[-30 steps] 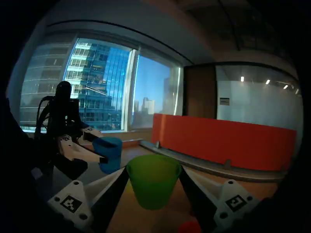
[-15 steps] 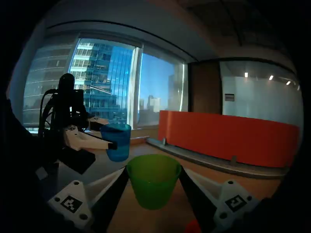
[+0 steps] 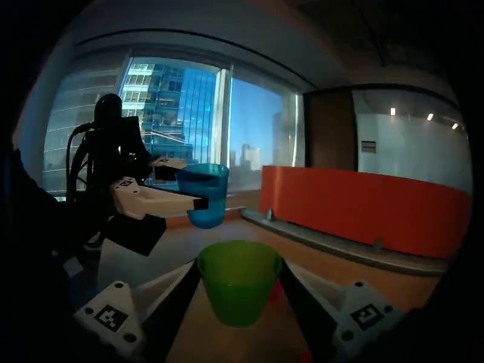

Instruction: Pour water

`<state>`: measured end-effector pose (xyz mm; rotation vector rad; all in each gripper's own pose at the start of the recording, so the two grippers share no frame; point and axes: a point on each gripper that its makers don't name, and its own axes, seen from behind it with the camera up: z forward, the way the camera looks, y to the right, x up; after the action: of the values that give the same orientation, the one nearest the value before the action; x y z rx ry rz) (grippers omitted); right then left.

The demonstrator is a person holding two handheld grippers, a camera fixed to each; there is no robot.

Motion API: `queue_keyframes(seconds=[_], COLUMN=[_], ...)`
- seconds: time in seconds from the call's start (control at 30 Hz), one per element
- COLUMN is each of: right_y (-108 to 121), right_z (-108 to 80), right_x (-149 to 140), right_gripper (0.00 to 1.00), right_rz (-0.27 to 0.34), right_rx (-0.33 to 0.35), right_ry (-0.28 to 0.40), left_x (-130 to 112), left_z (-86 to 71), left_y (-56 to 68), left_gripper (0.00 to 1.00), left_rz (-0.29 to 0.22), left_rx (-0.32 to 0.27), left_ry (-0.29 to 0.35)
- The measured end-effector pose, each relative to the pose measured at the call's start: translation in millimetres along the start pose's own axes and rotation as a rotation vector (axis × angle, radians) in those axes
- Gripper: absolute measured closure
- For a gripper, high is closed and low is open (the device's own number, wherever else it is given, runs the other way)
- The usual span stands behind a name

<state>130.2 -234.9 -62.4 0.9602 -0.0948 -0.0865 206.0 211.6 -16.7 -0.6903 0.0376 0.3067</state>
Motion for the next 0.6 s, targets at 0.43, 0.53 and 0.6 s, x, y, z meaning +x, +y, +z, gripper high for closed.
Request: queue_keyframes(seconds=[0.43, 0.53, 0.6], right_y=[-15, -18, -20], right_z=[8.6, 10.5, 11.5], right_x=[-4, -4, -4], right_gripper=[0.08, 0.08, 0.08], right_rz=[-0.002, -0.004, -0.006], right_rx=[0.047, 0.057, 0.062], right_ry=[0.001, 0.003, 0.003], left_x=[14, 18, 20], left_z=[7.2, 7.6, 7.6], left_y=[0.3, -0.2, -0.4], left_gripper=[0.16, 0.17, 0.17], left_rz=[0.107, 0.138, 0.160], left_rx=[0.002, 0.004, 0.006], left_ry=[0.002, 0.005, 0.005])
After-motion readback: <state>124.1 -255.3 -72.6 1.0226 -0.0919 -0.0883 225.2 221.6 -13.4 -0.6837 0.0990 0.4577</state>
